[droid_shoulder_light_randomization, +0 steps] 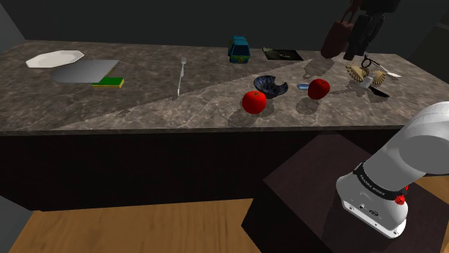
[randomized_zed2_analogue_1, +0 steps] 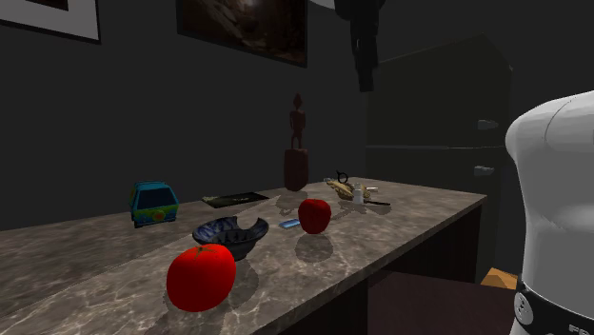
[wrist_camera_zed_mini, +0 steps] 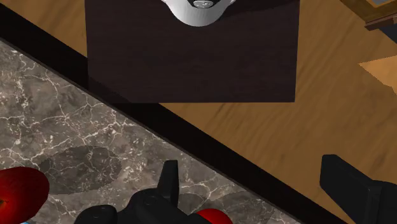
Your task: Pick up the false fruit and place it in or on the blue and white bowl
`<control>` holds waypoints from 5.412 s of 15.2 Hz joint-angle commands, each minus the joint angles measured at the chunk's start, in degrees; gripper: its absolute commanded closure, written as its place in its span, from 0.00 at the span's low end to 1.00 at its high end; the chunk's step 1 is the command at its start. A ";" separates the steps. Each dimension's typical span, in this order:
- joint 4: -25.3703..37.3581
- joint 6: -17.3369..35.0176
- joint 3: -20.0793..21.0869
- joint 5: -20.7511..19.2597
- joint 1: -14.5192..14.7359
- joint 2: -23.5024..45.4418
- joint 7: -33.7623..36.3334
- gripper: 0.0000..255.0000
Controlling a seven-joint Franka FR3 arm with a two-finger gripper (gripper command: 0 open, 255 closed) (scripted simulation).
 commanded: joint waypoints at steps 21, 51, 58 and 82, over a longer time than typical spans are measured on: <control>-5.77 34.57 -22.75 -11.51 -5.12 19.57 -22.95 0.00; 7.42 56.22 -35.69 16.05 -3.09 55.59 -54.31 1.00; 7.42 56.21 -35.69 16.04 -3.09 55.58 -54.31 1.00; 14.27 41.36 -36.74 2.84 -1.78 43.53 -43.75 1.00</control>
